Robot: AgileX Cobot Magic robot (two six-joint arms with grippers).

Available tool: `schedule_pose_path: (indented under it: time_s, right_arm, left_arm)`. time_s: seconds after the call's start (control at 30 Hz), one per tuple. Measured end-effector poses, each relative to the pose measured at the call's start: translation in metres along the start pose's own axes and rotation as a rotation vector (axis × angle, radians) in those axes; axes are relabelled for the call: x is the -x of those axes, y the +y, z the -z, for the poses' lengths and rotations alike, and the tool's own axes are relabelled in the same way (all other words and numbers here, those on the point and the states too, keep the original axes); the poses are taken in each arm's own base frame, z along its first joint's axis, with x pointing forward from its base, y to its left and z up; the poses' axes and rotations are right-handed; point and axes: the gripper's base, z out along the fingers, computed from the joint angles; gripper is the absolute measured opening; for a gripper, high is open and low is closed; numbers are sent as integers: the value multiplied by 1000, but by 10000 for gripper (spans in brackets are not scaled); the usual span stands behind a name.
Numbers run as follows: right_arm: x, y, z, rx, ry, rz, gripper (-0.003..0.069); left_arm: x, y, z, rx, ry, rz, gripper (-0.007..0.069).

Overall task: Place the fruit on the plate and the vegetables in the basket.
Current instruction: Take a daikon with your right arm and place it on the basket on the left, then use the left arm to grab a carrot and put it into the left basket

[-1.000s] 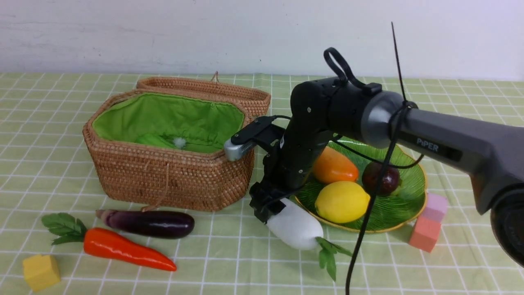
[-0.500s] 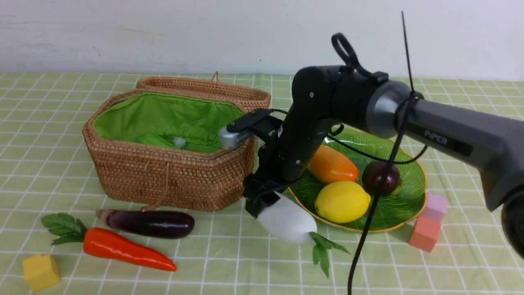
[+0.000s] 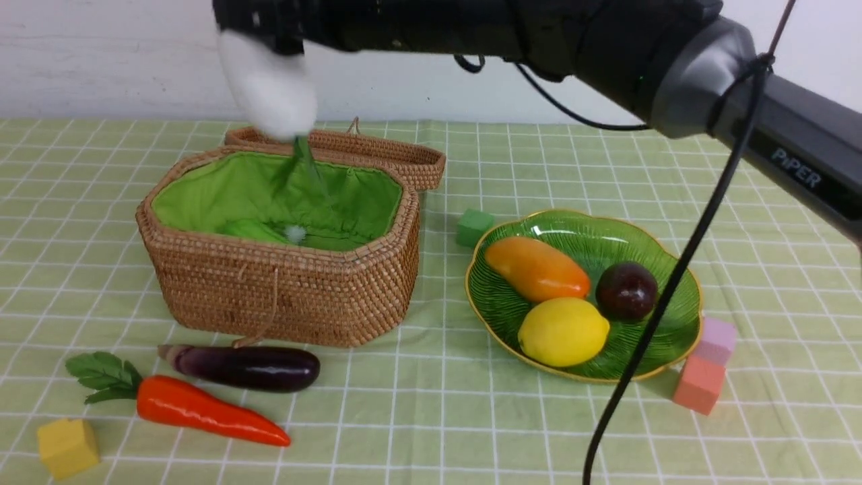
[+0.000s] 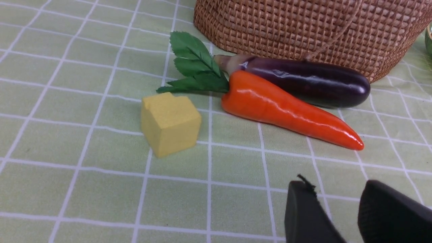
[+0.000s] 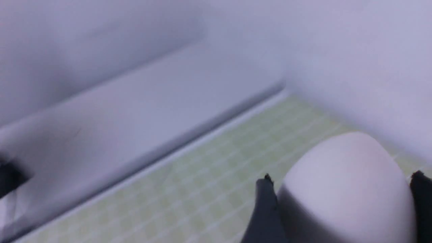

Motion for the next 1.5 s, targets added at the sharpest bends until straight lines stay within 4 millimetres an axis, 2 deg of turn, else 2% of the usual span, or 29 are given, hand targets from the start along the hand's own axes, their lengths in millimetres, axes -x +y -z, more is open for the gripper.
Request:
schedule_pose_path:
  time_s: [0.1, 0.13, 0.17, 0.2, 0.27, 0.33, 0.4, 0.47, 0.63, 0.67, 0.77, 0.9, 0.93, 1.03, 1.1, 1.17, 1.2, 1.27, 1.33, 1.4, 1.5]
  right_arm:
    - [-18, -16, -16, -191, -80, 79, 492]
    - [-20, -17, -18, -198, -81, 71, 492]
    - [-38, -23, -26, -236, -58, 105, 492]
    - [-40, -24, -27, -239, -53, 114, 492]
    - [-69, -31, -39, -245, 1, 119, 492]
    - [-87, -35, -46, -237, 35, 103, 492]
    - [-98, -36, -50, -223, 54, 75, 492]
    - [-100, -36, -50, -220, 56, 63, 497]
    - [-91, -33, -48, -208, 40, 59, 659]
    - [-91, -33, -48, -206, 39, 60, 662]
    - [-70, -26, -40, -184, 4, 65, 669]
    - [-42, -10, -29, -87, -32, 93, 597]
    - [-27, 5, -21, 15, -31, 157, 514]
    - [-7, 33, 0, 228, 38, 236, 333]
    - [-1, 47, 16, 327, 152, 264, 199]
    - [3, 57, 38, 381, 348, 286, 61]
    - [3, 59, 51, 369, 478, 262, 18]
    - [-1, 53, 67, 264, 672, 227, -11]
    - [-3, 32, 85, -19, 868, 163, -18]
    - [5, 19, 100, -223, 887, 67, -18]
    - [37, 15, 134, -401, 799, -28, -18]
  left_arm:
    - [0, 0, 0, 0, 0, 0, 238]
    - [0, 0, 0, 0, 0, 0, 238]
    - [0, 0, 0, 0, 0, 0, 238]
    - [0, 0, 0, 0, 0, 0, 238]
    - [0, 0, 0, 0, 0, 0, 238]
    - [0, 0, 0, 0, 0, 0, 238]
    - [0, 0, 0, 0, 0, 0, 238]
    - [0, 0, 0, 0, 0, 0, 238]
    - [0, 0, 0, 0, 0, 0, 238]
    - [0, 0, 0, 0, 0, 0, 238]
    - [0, 0, 0, 0, 0, 0, 238]
    - [0, 0, 0, 0, 0, 0, 238]
    - [0, 0, 0, 0, 0, 0, 238]
    - [0, 0, 0, 0, 0, 0, 238]
    - [0, 0, 0, 0, 0, 0, 238]
    - [0, 0, 0, 0, 0, 0, 238]
    - [0, 0, 0, 0, 0, 0, 238]
    - [0, 0, 0, 0, 0, 0, 238]
    - [0, 0, 0, 0, 0, 0, 238]
    - [0, 0, 0, 0, 0, 0, 238]
    - [0, 0, 0, 0, 0, 0, 238]
